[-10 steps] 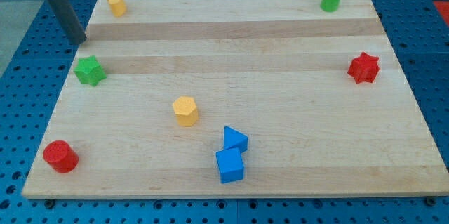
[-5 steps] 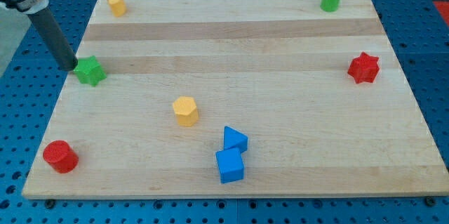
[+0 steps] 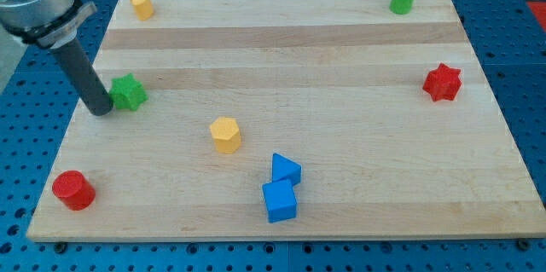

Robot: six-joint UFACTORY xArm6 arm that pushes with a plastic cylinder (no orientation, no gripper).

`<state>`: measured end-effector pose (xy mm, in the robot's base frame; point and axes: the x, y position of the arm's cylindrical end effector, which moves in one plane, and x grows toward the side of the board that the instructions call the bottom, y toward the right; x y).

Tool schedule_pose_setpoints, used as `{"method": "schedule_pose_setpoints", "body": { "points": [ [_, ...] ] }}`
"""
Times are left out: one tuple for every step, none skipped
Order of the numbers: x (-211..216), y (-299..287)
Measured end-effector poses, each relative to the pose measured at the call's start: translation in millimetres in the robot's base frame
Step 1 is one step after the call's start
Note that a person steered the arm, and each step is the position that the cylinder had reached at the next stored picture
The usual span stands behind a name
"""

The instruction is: Place the green star above the hexagon

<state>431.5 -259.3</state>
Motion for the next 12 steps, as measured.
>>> {"method": "schedule_pose_setpoints", "body": {
  "points": [
    [-35, 31],
    [-65, 73],
    [-78, 133],
    [-69, 155],
    [-68, 111],
    [-67, 64],
    [-39, 60],
    [-45, 99],
    [-45, 154],
    [-41, 166],
    [-12, 127],
    [20, 103]
  ]
}}
